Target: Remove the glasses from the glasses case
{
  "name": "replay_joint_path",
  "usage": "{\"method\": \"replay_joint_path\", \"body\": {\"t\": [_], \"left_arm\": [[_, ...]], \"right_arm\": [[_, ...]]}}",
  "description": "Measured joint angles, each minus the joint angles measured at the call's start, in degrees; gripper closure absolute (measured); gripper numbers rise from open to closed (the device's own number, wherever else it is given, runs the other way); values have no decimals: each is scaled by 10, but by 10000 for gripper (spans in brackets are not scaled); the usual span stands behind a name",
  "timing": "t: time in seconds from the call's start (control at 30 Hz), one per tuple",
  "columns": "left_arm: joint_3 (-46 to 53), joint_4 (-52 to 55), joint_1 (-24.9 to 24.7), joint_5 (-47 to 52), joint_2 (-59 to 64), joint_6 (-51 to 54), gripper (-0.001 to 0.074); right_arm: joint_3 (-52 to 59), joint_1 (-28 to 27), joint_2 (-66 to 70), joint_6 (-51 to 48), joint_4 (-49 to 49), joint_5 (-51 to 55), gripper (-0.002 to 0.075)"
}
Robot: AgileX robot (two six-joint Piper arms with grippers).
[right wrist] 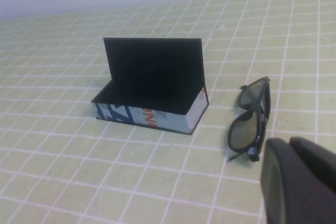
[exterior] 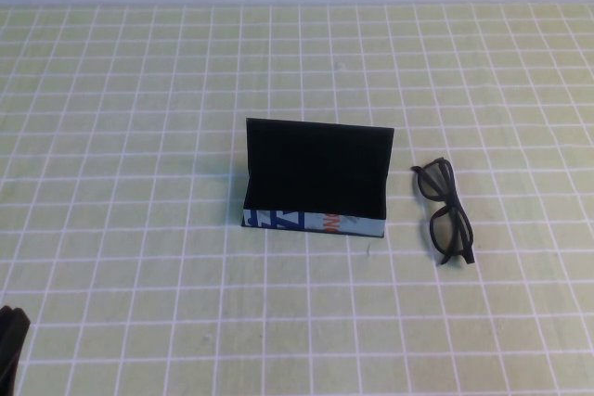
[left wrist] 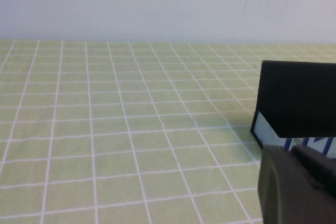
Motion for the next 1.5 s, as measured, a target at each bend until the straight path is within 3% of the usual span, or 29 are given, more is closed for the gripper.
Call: {"method": "replay_joint_path", "body": {"t": [0.13,0.27,0.43,0.6,0.97,1.5], "left_arm": [[0,0,0,0,0,0,739],[0,0,0,0,0,0,739],[0,0,0,0,0,0,739],[0,0,0,0,0,0,739],[0,0,0,1,0,0,739],[0,0,0,2,0,0,739]], "right_arm": [[0,0,0,-1,-2,3,742],[12,-12,-8,-1,-94,-32,742],[62,-118,-19,-1,-120,-155,742],[113,-197,-61,-1,-104,-168,742],[119,-205,-100,-1,-88,2,742],[119,-205,-100,-1,-79,11,742]]}}
